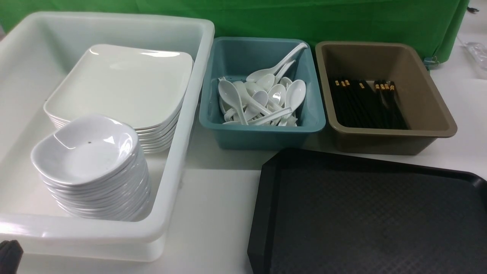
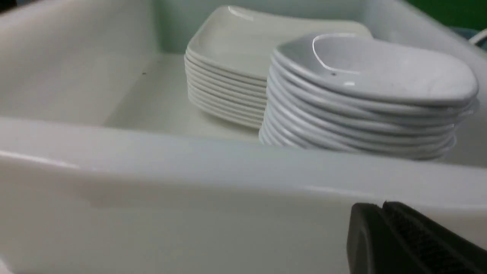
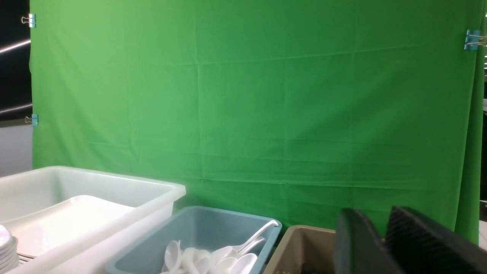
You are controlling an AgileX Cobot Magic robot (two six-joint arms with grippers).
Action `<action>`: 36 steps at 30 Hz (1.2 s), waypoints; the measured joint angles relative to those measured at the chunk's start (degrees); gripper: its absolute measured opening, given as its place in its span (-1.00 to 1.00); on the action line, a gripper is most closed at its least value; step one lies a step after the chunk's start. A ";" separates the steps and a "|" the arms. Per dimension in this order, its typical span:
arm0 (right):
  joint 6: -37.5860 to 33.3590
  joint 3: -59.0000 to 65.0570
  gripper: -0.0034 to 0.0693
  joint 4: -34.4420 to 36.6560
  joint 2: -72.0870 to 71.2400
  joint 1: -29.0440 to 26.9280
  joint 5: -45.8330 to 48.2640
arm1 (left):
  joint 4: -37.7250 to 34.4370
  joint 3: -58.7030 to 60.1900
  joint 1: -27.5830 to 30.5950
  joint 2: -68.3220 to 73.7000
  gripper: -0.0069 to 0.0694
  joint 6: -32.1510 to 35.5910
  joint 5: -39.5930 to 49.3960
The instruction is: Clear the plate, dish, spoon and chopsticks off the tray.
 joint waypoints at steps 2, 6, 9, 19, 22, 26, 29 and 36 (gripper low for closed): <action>0.00 0.00 -0.44 0.00 0.00 0.00 0.00 | 0.10 0.00 0.00 0.00 -0.79 -0.25 -0.41; 0.00 0.01 -0.41 0.00 0.00 0.00 0.00 | 0.10 0.00 0.00 0.00 -0.79 -0.36 -0.41; 0.02 0.06 -0.39 0.00 0.00 0.00 0.00 | 0.15 0.00 0.00 0.00 -0.79 -0.36 -0.41; 0.07 0.06 -0.32 0.00 0.00 0.00 0.00 | 0.15 0.00 0.00 0.00 -0.79 -0.36 -0.41; 0.07 0.06 -0.32 0.00 0.00 0.00 0.00 | 0.15 0.00 0.00 0.00 -0.79 -0.36 -0.41; 0.08 0.06 -0.31 0.00 0.00 0.00 0.00 | 0.15 0.00 0.00 0.00 -0.79 -0.36 -0.41; 0.13 0.06 -0.31 0.00 0.00 0.00 -0.05 | 0.15 0.00 0.00 0.00 -0.79 -0.36 -0.41; -0.45 0.06 -0.27 1.31 0.00 0.00 -0.05 | 0.15 0.00 0.00 0.00 -0.79 -0.36 -0.41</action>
